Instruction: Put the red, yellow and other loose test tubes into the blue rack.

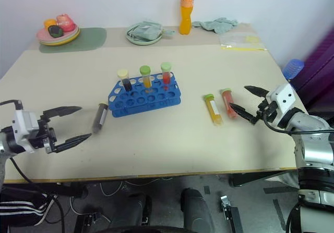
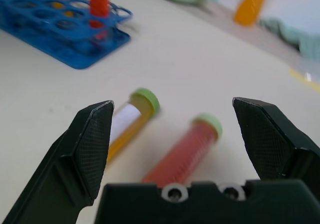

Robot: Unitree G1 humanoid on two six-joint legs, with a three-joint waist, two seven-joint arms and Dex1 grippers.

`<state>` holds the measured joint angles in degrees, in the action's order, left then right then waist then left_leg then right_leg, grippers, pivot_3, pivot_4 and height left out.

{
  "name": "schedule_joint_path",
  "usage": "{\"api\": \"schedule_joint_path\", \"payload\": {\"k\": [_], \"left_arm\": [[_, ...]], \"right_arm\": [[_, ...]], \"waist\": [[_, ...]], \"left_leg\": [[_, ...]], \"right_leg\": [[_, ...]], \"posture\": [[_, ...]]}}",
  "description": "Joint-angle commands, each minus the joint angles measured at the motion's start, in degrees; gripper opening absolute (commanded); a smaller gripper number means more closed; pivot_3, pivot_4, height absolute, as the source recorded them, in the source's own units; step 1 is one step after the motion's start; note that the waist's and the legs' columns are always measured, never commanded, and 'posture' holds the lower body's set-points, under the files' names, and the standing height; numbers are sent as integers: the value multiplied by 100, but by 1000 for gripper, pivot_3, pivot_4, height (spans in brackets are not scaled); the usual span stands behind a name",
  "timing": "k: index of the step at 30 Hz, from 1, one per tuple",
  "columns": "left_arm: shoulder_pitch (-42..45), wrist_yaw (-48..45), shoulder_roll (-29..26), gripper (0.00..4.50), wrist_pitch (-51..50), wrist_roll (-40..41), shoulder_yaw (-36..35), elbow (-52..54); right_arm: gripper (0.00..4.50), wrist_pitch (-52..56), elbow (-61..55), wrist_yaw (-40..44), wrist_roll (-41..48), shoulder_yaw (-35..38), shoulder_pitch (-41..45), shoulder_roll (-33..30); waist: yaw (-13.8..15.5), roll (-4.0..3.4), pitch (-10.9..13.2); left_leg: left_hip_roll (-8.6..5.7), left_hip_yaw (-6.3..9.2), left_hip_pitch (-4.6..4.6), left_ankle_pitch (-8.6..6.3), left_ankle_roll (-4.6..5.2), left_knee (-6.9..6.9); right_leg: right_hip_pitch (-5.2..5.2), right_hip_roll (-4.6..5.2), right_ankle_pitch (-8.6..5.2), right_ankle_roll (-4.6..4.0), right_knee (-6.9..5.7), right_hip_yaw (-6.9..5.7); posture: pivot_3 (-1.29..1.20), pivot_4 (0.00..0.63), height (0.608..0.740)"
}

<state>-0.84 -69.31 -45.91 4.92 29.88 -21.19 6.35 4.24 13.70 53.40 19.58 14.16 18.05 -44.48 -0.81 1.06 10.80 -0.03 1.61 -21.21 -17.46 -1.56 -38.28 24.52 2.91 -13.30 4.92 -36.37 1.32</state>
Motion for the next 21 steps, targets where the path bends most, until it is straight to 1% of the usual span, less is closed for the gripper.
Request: {"api": "schedule_joint_path", "payload": {"k": [1,3,5,8,9,11,16,17,18,19,20,21], "left_arm": [[74,209,116,4422,-75,91,65,303],[64,267,205,4422,-52,30,116,315],[54,314,295,4422,7,-10,173,308],[157,341,358,4422,57,-34,232,264],[262,337,380,4422,95,-63,271,179],[393,310,419,4422,188,-102,322,46],[437,282,426,4422,281,-107,349,-40],[421,361,536,4422,258,-31,374,20],[397,422,616,4422,224,31,396,80],[370,479,699,4422,184,91,419,159],[337,521,760,4422,101,168,424,236],[287,536,796,4422,-3,242,449,331]], "right_arm": [[4215,836,-367,-345,70,-45,432,-89],[4215,1310,-440,-420,111,-91,621,-132],[4215,2115,-526,-620,221,-109,964,-178],[4215,3058,-533,-887,-38,-400,1426,-368],[4215,3911,-464,-1101,-88,-568,1767,-429],[4215,4687,-425,-1388,-194,-790,2240,-426],[4215,5122,-503,-1543,-227,-874,2457,-399],[4215,5856,93,-1765,-310,-1020,3069,-219],[4215,6368,538,-1912,-396,-1173,3521,-98],[4215,6857,1033,-2049,-388,-1141,3967,67],[4215,7206,1353,-2073,-389,-1202,4264,138],[4215,7277,1505,-2049,-455,-1356,4387,144]], "waist": [[-32,-3,-1],[-37,-8,-4],[-34,-10,-3],[-12,-10,-2],[-9,-11,-2],[-1,-15,-1],[16,-14,-2],[11,-15,-1],[-30,-22,1],[-55,-30,3],[-79,-30,3],[-77,-29,3]], "left_leg": [[1,-1,2,0,0,0],[0,-2,6,0,0,1],[-1,-3,5,0,0,1],[0,-3,0,0,0,0],[0,-3,-2,0,0,0],[0,-3,-6,0,0,-1],[-3,-5,-17,-4,7,1],[-3,-6,-23,-5,9,1],[-3,-7,-26,-6,10,1],[-4,-12,-18,-5,10,0],[-6,-20,-19,-5,9,0],[-5,-22,-16,-5,10,-1]], "right_leg": [[0,-3,0,0,0,1],[0,-7,1,-1,0,4],[0,-11,0,-1,0,4],[1,-11,1,-2,0,4],[3,-11,1,-2,0,3],[7,-7,0,-3,1,3],[10,-8,0,-3,9,-5],[15,-7,0,-3,11,-5],[18,-5,1,-2,11,-4],[20,1,2,0,8,9],[26,4,5,3,8,18],[25,3,7,1,7,20]], "posture": [[0,150,740],[0,150,740],[0,150,740],[0,150,740],[0,150,740],[0,150,740],[0,150,740],[0,150,740],[0,150,740],[0,150,740],[0,150,740],[0,150,740]]}}
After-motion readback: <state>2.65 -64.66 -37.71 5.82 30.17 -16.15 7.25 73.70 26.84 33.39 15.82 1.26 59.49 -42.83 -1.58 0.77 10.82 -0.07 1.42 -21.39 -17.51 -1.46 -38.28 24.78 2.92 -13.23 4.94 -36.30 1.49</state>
